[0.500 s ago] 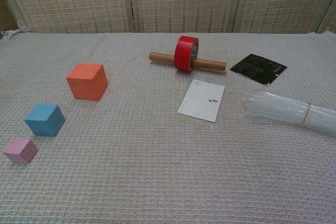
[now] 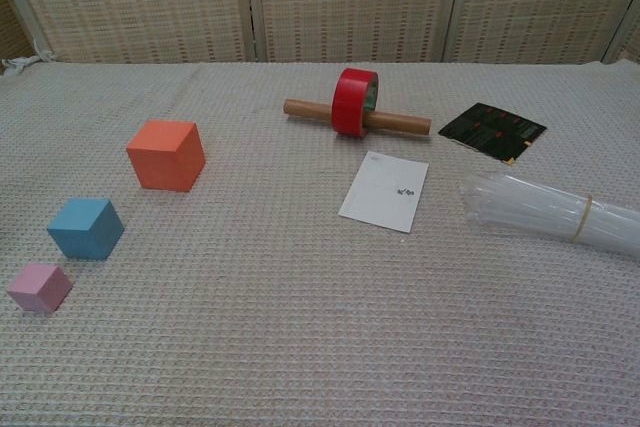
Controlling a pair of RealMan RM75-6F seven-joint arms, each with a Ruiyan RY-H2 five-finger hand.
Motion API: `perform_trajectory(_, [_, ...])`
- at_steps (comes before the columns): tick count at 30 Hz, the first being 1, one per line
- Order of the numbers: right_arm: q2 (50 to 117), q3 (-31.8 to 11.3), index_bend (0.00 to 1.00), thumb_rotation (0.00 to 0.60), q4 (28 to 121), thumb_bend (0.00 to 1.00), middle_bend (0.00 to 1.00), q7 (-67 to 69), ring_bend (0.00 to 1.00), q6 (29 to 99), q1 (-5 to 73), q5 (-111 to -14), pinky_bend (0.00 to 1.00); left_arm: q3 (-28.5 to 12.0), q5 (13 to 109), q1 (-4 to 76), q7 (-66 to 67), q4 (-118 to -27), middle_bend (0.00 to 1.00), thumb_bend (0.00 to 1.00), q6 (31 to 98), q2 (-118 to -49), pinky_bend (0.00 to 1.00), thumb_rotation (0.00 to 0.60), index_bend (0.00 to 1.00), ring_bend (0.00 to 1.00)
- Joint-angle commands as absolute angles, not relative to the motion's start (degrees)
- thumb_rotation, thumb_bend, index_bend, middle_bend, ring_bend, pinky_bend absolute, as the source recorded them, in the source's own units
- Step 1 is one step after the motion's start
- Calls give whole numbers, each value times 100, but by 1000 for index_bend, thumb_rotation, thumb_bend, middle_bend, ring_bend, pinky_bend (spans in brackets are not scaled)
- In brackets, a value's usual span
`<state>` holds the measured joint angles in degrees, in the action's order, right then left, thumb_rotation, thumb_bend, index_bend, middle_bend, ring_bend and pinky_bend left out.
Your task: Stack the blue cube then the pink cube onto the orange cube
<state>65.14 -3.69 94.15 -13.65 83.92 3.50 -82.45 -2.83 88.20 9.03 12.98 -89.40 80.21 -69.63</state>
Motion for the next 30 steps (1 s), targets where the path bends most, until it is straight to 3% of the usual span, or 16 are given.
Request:
perform_trajectory(1, [6555,-404,0,600,9385,160,0,-1412,0,8283,403,-8145,0,-477,8562,1456,1557,-8777,712,325,7232,-7271,841,600,129,612])
perform_trajectory(3, [6569,-425,0,600,9373,161,0,-1424,0,8216,438,-8085,0,-567,8360,1684,1696,-8674,839,324,6877,-7402,921,600,156,723])
perform_trajectory(11, [6588,-461,0,600,9331,161,0,-1438,0,8055,509,-7939,0,-642,7854,2111,2132,-8334,985,327,6126,-7700,1000,600,169,865])
perform_trajectory(17, [6604,-490,0,600,9316,161,0,-1459,0,7977,558,-7840,0,-571,7656,2244,2308,-8277,1000,317,5978,-7868,1000,600,200,917])
perform_trajectory(30, [6548,-434,0,600,9380,161,0,-1359,0,8078,531,-7969,0,-422,7563,2421,2455,-8249,1000,312,5920,-8083,1000,600,202,919])
